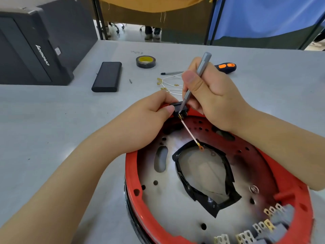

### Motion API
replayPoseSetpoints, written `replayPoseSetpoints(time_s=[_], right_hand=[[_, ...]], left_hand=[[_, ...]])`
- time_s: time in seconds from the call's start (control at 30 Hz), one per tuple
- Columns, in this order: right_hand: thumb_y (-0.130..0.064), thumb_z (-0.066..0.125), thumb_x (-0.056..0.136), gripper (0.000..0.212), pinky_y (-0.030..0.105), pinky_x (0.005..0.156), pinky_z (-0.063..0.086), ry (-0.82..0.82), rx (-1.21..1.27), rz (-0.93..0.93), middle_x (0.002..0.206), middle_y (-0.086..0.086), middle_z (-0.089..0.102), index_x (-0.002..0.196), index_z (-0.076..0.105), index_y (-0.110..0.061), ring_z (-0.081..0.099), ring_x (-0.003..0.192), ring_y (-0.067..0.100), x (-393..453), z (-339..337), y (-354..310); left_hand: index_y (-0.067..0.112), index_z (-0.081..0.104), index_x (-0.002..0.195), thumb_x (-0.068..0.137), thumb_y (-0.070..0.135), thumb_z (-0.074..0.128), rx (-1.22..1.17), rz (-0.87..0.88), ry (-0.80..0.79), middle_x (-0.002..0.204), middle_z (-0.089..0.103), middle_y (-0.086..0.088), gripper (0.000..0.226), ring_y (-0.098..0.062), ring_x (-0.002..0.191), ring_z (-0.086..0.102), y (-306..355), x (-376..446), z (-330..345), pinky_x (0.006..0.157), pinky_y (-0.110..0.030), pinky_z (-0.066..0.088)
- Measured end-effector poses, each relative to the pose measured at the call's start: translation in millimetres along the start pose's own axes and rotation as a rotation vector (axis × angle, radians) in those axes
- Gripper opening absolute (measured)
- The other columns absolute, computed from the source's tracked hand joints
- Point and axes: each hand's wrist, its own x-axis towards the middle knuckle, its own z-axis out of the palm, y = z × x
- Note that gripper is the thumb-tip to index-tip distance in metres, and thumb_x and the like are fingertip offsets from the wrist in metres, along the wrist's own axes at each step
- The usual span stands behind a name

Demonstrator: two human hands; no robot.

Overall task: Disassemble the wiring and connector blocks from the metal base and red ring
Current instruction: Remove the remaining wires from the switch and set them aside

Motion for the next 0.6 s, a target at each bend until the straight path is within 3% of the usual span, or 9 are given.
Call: replayPoseSetpoints(time_s=[0.13,0.27,0.3,0.4,0.43,0.53,0.6], right_hand=[[-0.019,0.037,0.101,0.021,0.008,0.053,0.039,-0.013,-0.026,-0.011,0.056,-0.014,0.045,0.081,0.042,-0.013,0.052,0.053,0.002,-2,1,-1],[-0.025,0.037,0.103,0.026,0.01,0.051,0.039,0.004,-0.026,0.092,0.05,-0.021,0.049,0.078,0.043,-0.019,0.05,0.049,-0.002,6,2,-1],[-0.029,0.037,0.103,0.027,0.013,0.054,0.041,0.001,-0.062,0.118,0.05,-0.021,0.049,0.077,0.043,-0.022,0.05,0.05,-0.001,8,4,0],[-0.037,0.038,0.101,0.029,0.044,0.077,0.053,-0.035,-0.195,0.154,0.058,-0.018,0.05,0.075,0.045,-0.028,0.05,0.065,0.007,10,7,1],[-0.037,0.038,0.101,0.029,0.044,0.078,0.053,-0.032,-0.191,0.164,0.058,-0.018,0.049,0.075,0.046,-0.027,0.05,0.065,0.007,10,7,0],[-0.029,0.036,0.103,0.028,0.014,0.055,0.043,0.006,-0.038,0.15,0.05,-0.019,0.048,0.078,0.046,-0.019,0.047,0.049,0.0,8,3,-4],[-0.025,0.035,0.103,0.026,0.009,0.048,0.037,0.017,0.041,0.143,0.048,-0.018,0.047,0.08,0.045,-0.016,0.044,0.045,0.001,5,1,-6]], left_hand=[[0.034,0.058,0.102,0.099,0.029,0.042,0.02,-0.01,0.009,0.091,0.063,0.012,0.018,0.007,0.064,0.048,-1,0,0,0.05,-0.007,0.034],[0.034,0.059,0.103,0.099,0.027,0.042,0.012,-0.01,0.008,0.075,0.059,0.021,0.019,0.01,0.056,0.048,0,0,0,0.047,-0.005,0.033],[0.034,0.059,0.103,0.099,0.027,0.042,0.013,-0.008,0.008,0.072,0.058,0.023,0.019,0.011,0.055,0.048,0,0,0,0.047,-0.005,0.033],[0.035,0.058,0.105,0.099,0.026,0.041,0.019,-0.003,0.01,0.083,0.061,0.019,0.02,0.012,0.059,0.049,0,0,1,0.047,-0.005,0.033],[0.035,0.058,0.105,0.099,0.026,0.041,0.021,-0.004,0.009,0.085,0.061,0.017,0.02,0.011,0.059,0.049,1,0,1,0.047,-0.005,0.033],[0.035,0.058,0.103,0.099,0.028,0.041,0.025,-0.012,0.009,0.081,0.059,0.017,0.019,0.01,0.056,0.048,1,-1,1,0.047,-0.006,0.033],[0.035,0.059,0.102,0.099,0.029,0.042,0.019,-0.017,0.01,0.08,0.059,0.016,0.018,0.009,0.056,0.048,1,-1,0,0.049,-0.008,0.034]])
